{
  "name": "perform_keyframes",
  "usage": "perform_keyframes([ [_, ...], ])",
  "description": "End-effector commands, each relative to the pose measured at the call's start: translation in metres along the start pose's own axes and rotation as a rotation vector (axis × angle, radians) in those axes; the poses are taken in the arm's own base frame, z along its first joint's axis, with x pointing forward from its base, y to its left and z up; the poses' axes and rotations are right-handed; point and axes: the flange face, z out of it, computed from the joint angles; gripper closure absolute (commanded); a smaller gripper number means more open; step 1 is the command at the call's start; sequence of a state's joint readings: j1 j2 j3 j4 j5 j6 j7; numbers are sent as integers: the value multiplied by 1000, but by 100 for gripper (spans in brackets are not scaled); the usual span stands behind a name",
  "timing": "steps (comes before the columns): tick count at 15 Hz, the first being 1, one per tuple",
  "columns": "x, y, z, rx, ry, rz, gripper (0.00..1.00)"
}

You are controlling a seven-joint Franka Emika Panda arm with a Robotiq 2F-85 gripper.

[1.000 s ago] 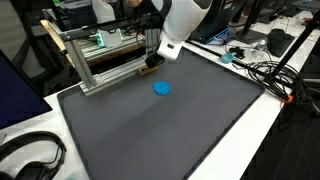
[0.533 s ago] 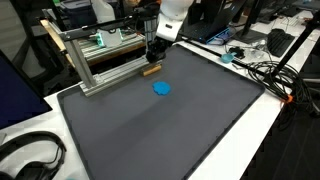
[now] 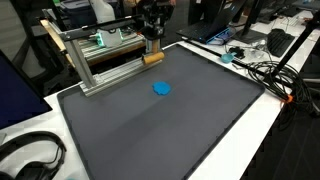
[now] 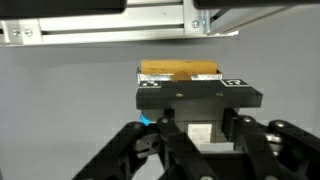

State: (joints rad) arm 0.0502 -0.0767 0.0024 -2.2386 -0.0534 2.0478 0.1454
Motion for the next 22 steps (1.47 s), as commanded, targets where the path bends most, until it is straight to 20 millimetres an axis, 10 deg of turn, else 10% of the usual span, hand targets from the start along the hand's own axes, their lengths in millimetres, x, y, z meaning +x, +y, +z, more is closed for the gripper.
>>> perform_keyframes([
  [1, -47, 12, -46, -61, 124, 21, 78],
  [8, -97, 20, -74, -33, 211, 24, 78],
  [22, -141, 27, -28, 16, 201, 0, 78],
])
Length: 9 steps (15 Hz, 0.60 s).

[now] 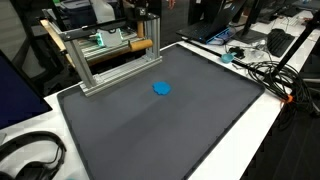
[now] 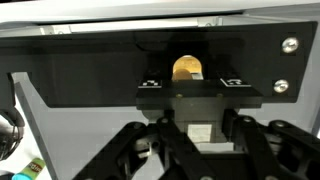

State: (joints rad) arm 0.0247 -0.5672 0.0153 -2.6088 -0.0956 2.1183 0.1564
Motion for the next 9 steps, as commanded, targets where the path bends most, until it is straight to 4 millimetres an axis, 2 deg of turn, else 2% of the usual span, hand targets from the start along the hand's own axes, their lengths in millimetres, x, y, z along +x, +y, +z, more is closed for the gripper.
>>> perform_keyframes([
  [1, -19, 5, 6, 43, 2, -14, 78],
  [9, -37, 20, 14, 111, -16, -32, 78],
])
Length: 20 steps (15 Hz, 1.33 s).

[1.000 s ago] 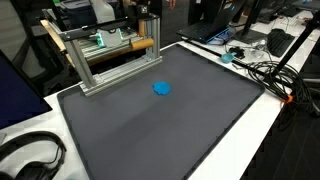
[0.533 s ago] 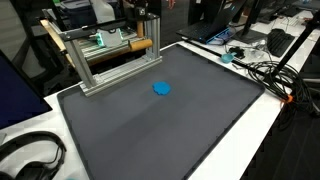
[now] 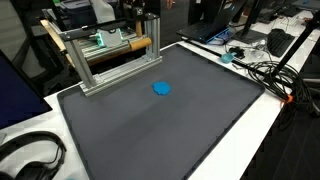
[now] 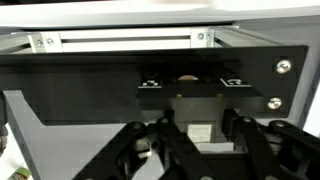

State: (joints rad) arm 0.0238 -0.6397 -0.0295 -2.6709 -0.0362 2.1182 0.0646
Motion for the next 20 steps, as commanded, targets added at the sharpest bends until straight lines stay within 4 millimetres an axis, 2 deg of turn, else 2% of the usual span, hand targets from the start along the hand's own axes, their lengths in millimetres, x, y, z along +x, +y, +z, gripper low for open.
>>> perform_keyframes([
  [1, -19, 5, 11, 41, -22, -14, 78],
  [10, -26, 0, 10, 35, -29, -6, 78],
  [11, -25, 1, 9, 31, -30, -5, 28],
  [12, -24, 1, 8, 31, -20, -8, 27],
  [16, -24, -1, 9, 14, -22, -8, 2],
  [20, -22, 0, 9, -15, -12, -1, 0],
])
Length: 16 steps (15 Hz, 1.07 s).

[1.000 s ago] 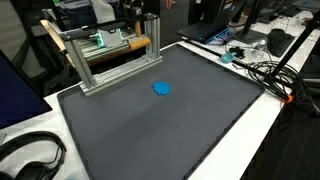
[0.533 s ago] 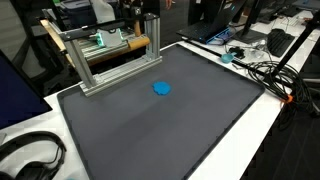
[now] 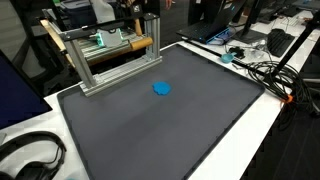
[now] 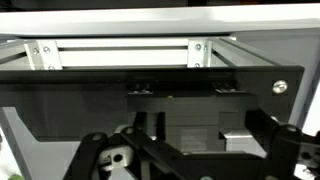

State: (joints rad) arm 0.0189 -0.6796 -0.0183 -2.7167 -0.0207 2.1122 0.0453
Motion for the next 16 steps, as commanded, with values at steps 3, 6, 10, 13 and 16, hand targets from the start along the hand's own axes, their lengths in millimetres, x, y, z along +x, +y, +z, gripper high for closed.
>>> perform_keyframes([
  [3, -4, 1, -2, -43, 22, 10, 0],
  [6, 1, 0, -8, -54, 60, 10, 0],
  [10, 9, 0, -16, -46, 105, 14, 0],
  [13, 16, 0, -28, -56, 131, 23, 0],
  [16, 25, 2, -41, -70, 133, 39, 0],
])
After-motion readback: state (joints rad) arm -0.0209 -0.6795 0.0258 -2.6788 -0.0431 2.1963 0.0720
